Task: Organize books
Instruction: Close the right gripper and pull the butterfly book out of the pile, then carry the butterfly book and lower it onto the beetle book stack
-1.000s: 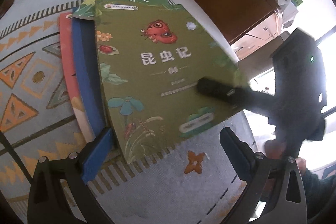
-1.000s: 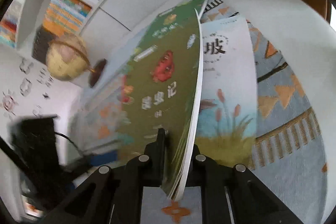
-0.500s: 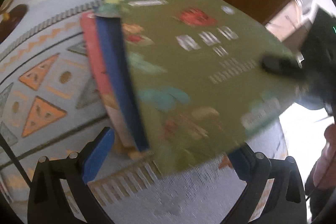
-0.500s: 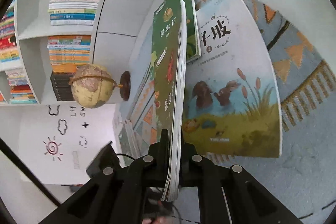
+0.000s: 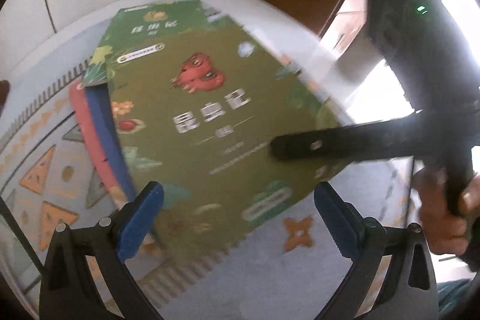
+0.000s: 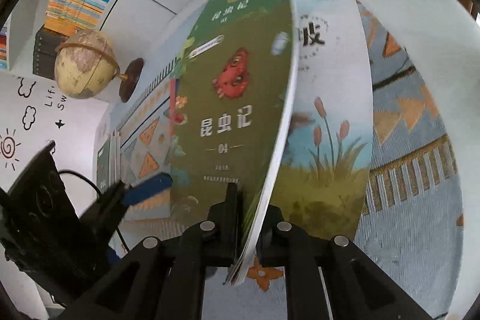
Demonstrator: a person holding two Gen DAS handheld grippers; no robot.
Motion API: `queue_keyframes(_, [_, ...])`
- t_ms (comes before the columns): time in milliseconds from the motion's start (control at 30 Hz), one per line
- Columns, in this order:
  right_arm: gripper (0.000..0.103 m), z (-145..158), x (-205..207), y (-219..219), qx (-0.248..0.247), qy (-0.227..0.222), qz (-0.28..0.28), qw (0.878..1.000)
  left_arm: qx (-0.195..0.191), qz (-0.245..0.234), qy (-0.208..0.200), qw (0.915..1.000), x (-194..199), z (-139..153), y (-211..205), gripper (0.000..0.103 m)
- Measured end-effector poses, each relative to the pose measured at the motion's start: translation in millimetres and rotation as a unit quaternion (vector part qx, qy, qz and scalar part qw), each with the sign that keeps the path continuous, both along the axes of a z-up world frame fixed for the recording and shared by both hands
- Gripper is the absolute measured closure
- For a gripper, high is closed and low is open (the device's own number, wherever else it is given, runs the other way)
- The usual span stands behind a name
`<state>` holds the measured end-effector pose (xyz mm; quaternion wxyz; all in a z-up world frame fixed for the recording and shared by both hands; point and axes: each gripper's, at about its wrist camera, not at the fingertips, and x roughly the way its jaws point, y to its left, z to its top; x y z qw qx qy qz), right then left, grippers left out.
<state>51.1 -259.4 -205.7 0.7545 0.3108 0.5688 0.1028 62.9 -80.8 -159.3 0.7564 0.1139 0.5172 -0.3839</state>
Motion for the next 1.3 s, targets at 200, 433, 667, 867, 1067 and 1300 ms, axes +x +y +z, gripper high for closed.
queue_keyframes(200, [0.093,-4.4,-8.7,-17.7,-0.002,-0.002,0.015,1.0,-0.043,0.107,0.05,0.9921,34.6,-9.3,36.9,0.004])
queue_keyframes(433, [0.092,-8.7,-11.2,-24.9,0.005,0.0,0.035,0.999,-0.069,0.181,0.11,0.9749,69.3,-17.2,54.0,0.05])
queue_keyframes(667, [0.092,-11.8,-8.5,-24.8,0.02,-0.005,0.039,0.999,-0.065,0.161,0.099,0.9798,64.8,-13.3,33.2,0.063])
queue_keyframes(867, [0.092,-12.9,-7.7,-27.5,0.021,-0.009,0.056,0.998,-0.102,0.165,0.126,0.9729,71.5,-18.9,41.5,0.063])
queue_keyframes(1067, [0.091,-10.5,-7.8,-21.1,0.005,-0.026,0.077,0.997,-0.085,0.158,0.093,0.9794,73.7,-16.1,18.0,0.054])
queue_keyframes(1300, [0.09,-1.3,-14.2,-4.0,-0.065,-0.058,0.116,0.989,-0.218,0.162,0.207,0.9398,73.2,-30.0,28.3,0.054])
